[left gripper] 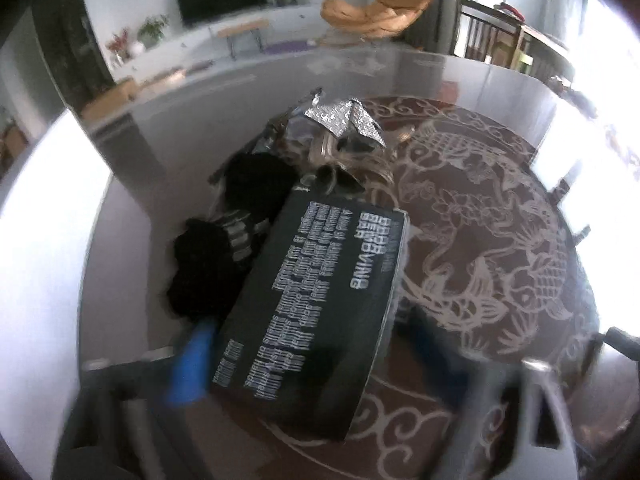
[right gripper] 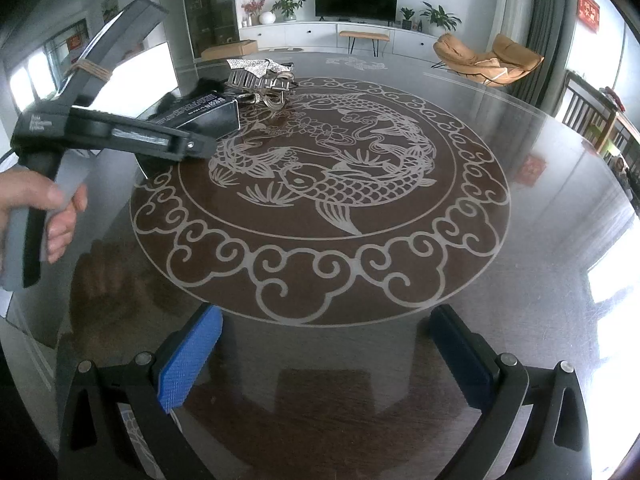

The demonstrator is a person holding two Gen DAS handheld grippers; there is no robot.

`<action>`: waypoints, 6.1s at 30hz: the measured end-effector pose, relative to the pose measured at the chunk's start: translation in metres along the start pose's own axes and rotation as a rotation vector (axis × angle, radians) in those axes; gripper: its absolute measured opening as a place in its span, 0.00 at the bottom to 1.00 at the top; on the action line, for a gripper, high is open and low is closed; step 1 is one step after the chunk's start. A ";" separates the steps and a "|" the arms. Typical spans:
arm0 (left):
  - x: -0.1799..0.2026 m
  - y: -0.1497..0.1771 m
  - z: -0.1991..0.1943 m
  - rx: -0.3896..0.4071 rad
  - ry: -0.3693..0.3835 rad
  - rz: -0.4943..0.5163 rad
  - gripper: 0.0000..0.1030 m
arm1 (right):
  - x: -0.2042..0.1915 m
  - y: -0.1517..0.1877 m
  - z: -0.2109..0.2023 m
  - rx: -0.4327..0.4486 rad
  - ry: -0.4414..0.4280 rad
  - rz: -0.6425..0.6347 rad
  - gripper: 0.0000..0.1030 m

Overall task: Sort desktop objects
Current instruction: 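Grasp the black odor-removing bar box with the left tool while the right tool grasps the black gloves, then lift the box with the left tool while the right tool lifts the gloves, then carry box and gloves over the white wall and release both into the enclosure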

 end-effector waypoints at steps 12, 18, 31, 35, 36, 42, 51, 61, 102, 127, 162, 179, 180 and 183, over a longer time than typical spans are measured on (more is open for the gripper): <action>-0.043 0.143 -0.105 0.075 -0.107 -0.155 0.56 | 0.000 0.000 0.000 0.000 0.000 0.000 1.00; -0.071 0.172 -0.117 0.116 -0.124 -0.252 0.56 | -0.037 -0.025 0.005 0.022 -0.179 -0.007 1.00; -0.067 0.175 -0.112 0.146 -0.105 -0.263 0.56 | -0.140 -0.207 0.141 -0.080 -0.185 0.126 0.98; -0.065 0.176 -0.111 0.145 -0.108 -0.256 0.56 | -0.133 -0.207 0.148 -0.065 -0.174 0.100 0.64; -0.065 0.176 -0.110 0.145 -0.109 -0.254 0.56 | -0.132 -0.205 0.144 -0.056 -0.180 0.075 0.60; -0.064 0.178 -0.110 0.147 -0.102 -0.238 0.56 | -0.106 -0.148 0.098 -0.053 -0.318 -0.100 0.59; -0.058 0.174 -0.106 0.135 -0.110 -0.177 0.56 | 0.012 -0.042 0.002 0.001 -0.244 -0.234 0.63; -0.057 0.168 -0.092 0.060 -0.108 -0.213 0.98 | 0.064 -0.001 -0.030 0.026 -0.200 0.028 0.92; -0.061 0.169 -0.103 0.067 -0.088 -0.208 0.56 | 0.025 -0.011 -0.017 -0.001 -0.046 0.043 0.40; -0.070 0.161 -0.220 0.284 -0.209 -0.208 0.56 | -0.046 -0.021 -0.090 0.140 -0.250 -0.137 0.40; -0.327 0.198 -0.221 0.135 -0.542 -0.432 0.92 | -0.399 -0.115 -0.039 0.098 -0.553 -0.605 0.83; -0.275 0.165 -0.289 0.362 -0.589 -0.386 0.95 | -0.320 -0.117 -0.080 0.250 -0.535 -0.524 0.93; -0.271 0.166 -0.293 0.371 -0.587 -0.383 0.96 | -0.314 -0.116 -0.080 0.252 -0.531 -0.517 0.93; -0.257 0.161 -0.302 0.395 -0.583 -0.366 0.96 | -0.299 -0.110 -0.081 0.255 -0.514 -0.500 0.93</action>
Point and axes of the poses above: each gripper's, at about its wrist camera, not at the fingertips, and z roughly the way its jaws point, x to its right, y to its underside, the point moved 2 cm from there along z, roughly the way its jaws point, and after that the axes turned 4 degrees about x, right-handed, at the moved point
